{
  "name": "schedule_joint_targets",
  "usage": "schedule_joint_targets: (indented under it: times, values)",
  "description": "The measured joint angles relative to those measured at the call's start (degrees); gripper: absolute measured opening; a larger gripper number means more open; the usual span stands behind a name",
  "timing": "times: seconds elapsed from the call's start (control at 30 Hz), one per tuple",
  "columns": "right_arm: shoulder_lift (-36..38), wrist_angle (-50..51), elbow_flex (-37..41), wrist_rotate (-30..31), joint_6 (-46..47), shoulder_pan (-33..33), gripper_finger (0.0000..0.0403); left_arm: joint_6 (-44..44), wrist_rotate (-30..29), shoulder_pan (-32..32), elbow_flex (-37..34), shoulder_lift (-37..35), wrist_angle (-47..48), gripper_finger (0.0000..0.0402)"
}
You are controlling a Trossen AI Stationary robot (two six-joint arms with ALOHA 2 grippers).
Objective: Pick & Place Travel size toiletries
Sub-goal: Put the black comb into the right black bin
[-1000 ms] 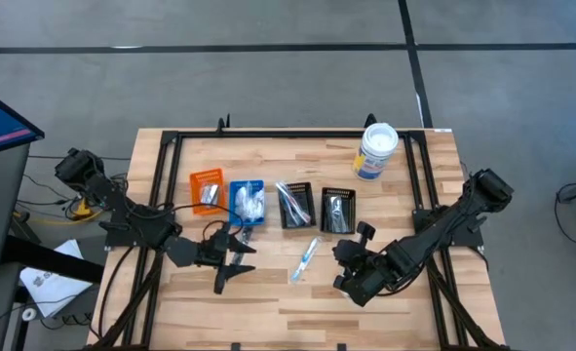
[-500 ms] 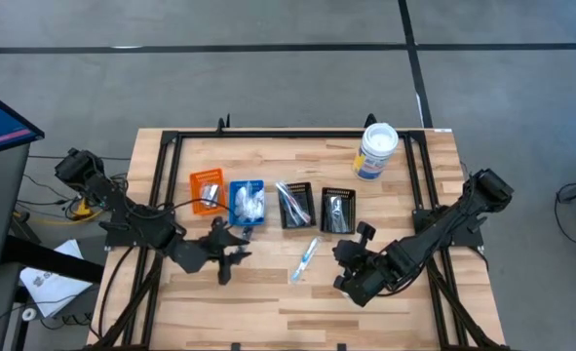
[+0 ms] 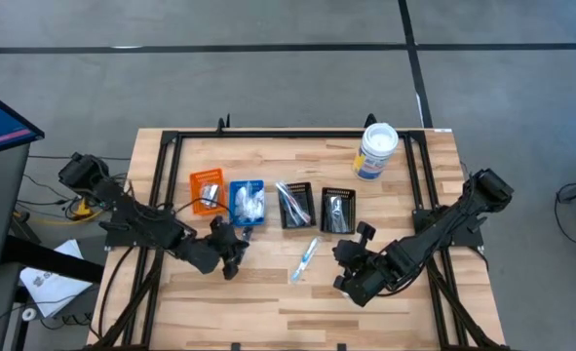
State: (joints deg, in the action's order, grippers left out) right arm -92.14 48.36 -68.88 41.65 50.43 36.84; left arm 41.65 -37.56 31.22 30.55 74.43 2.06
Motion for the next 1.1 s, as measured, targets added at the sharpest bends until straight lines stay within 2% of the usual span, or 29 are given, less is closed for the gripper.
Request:
schedule_joint_targets:
  times: [0.17, 0.4, 0.63, 1.1]
  values:
    - [0.0, -0.2, 0.0, 0.02, 0.02, 0.0, 0.0, 1.6, 0.6, -0.18, 0.46, 7.6, 0.14, 0.0001]
    - [0.0, -0.83, 0.0, 0.06, 0.02, 0.02, 0.0, 4.48, -1.26, -1.96, 0.74, 12.63, 1.97, 0.0]
    - [0.0, -0.83, 0.0, 0.16, 0.0, -0.17, 0.0, 5.44, -0.98, -4.13, 0.74, 13.54, 6.11, 0.0]
    - [-0.02, -0.92, 0.0, 0.17, 0.0, -0.17, 0.0, 1.98, 8.49, -5.61, 1.02, 14.01, 6.36, 0.0]
